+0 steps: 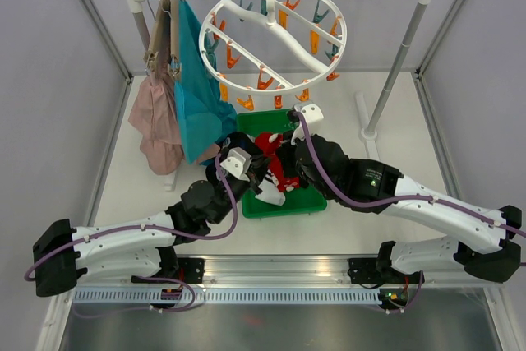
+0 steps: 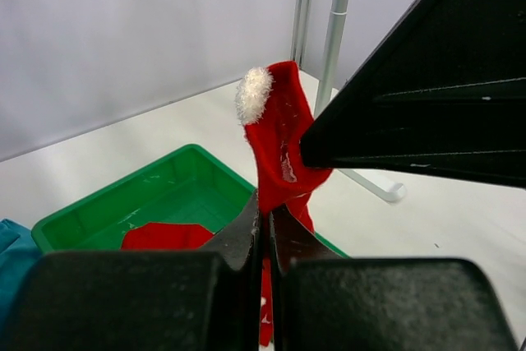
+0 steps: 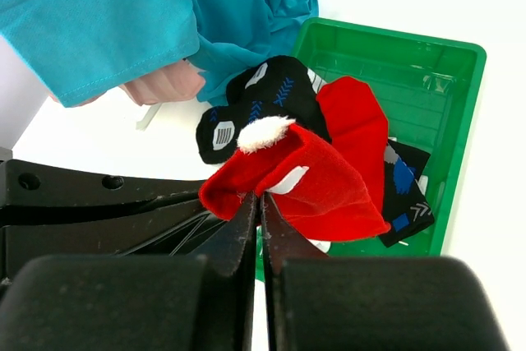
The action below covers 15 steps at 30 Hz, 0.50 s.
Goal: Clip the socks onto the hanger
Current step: Pick up the sock from the bin.
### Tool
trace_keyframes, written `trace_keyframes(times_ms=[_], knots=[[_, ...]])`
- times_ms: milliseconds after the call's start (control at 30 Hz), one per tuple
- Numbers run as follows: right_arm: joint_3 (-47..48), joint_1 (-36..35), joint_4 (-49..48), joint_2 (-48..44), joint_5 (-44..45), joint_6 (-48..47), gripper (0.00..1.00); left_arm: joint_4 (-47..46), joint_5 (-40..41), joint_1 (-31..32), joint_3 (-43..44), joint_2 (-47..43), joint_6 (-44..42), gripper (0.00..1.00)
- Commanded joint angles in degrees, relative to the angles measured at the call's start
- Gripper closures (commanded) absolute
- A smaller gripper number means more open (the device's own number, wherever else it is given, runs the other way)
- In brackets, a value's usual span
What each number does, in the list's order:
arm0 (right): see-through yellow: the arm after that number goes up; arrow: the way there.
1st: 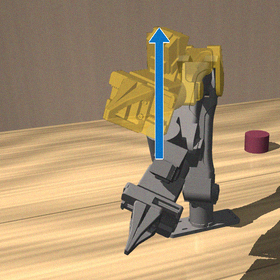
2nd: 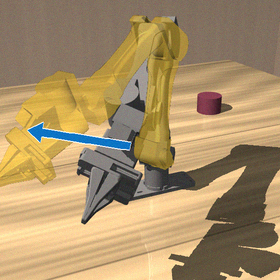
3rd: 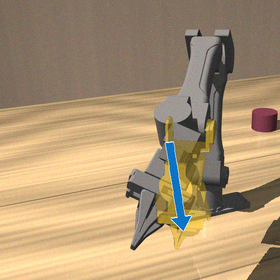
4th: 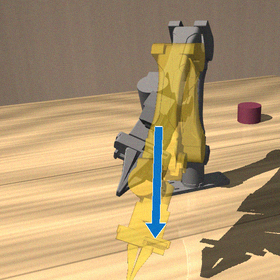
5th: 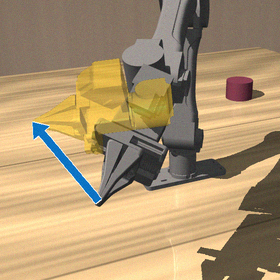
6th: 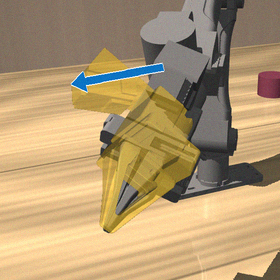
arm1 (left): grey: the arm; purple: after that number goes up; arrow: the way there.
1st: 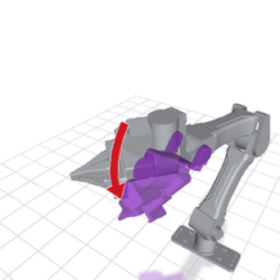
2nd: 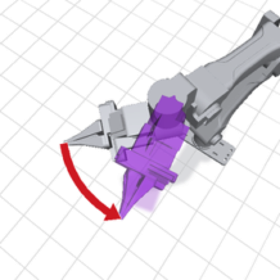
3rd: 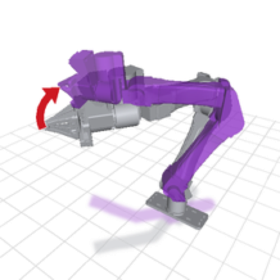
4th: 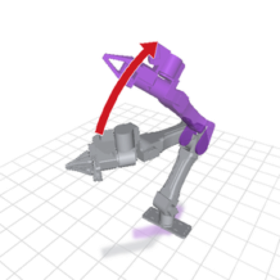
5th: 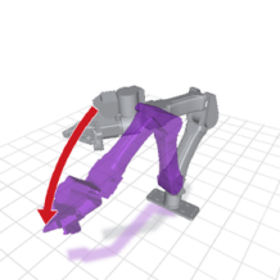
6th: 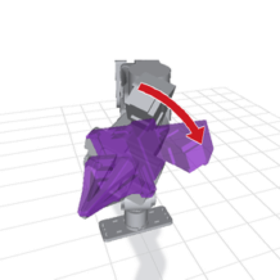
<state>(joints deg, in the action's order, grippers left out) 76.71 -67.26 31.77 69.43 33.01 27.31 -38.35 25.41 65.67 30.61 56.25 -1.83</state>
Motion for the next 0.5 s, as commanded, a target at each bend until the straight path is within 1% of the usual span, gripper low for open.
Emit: trace_keyframes(times_ms=[0, 33, 133, 200, 233, 300, 333, 400, 467], knots=[[1.52, 0.12, -1.01, -0.43, 0.91, 0.73, 0.92, -2.52, -0.80, 0.25, 2.61, -0.17, -0.81, 0.98], [1.34, 0.20, -1.09, -0.70, 1.26, 0.64, 0.87, -2.17, -0.89, 0.25, 2.70, -0.17, -0.72, 0.98], [0.90, 0.12, -1.45, -1.49, 1.96, 0.38, 0.88, -2.08, -1.15, 0.25, 2.53, -0.70, -0.55, 0.98], [1.16, 0.20, -0.75, -1.49, 2.58, 0.38, 0.87, -2.26, -1.15, 0.25, 2.26, -1.14, -0.20, 0.98], [1.25, 0.20, -0.48, -1.58, 3.19, 0.46, 0.78, -1.82, -0.98, 0.25, 2.26, -1.14, -0.28, 0.98], [0.73, 0.29, -0.30, -2.54, 3.89, 0.11, 0.68, -1.12, -0.80, 0.25, 2.35, -1.58, -0.20, 0.98], [0.55, 0.29, -0.48, -3.59, 5.03, -0.15, 0.60, -0.42, -0.10, 0.25, 2.44, -1.58, -0.20, 0.98], [-0.15, 0.21, -0.57, -4.82, 6.18, -0.68, 0.52, 0.38, 0.69, 0.25, 2.35, -1.93, 0.06, 0.98], [-1.38, 0.21, -1.88, -7.19, 6.88, -2.87, 0.48, 1.34, 0.96, 0.25, 2.09, -2.37, 0.15, 0.98]])
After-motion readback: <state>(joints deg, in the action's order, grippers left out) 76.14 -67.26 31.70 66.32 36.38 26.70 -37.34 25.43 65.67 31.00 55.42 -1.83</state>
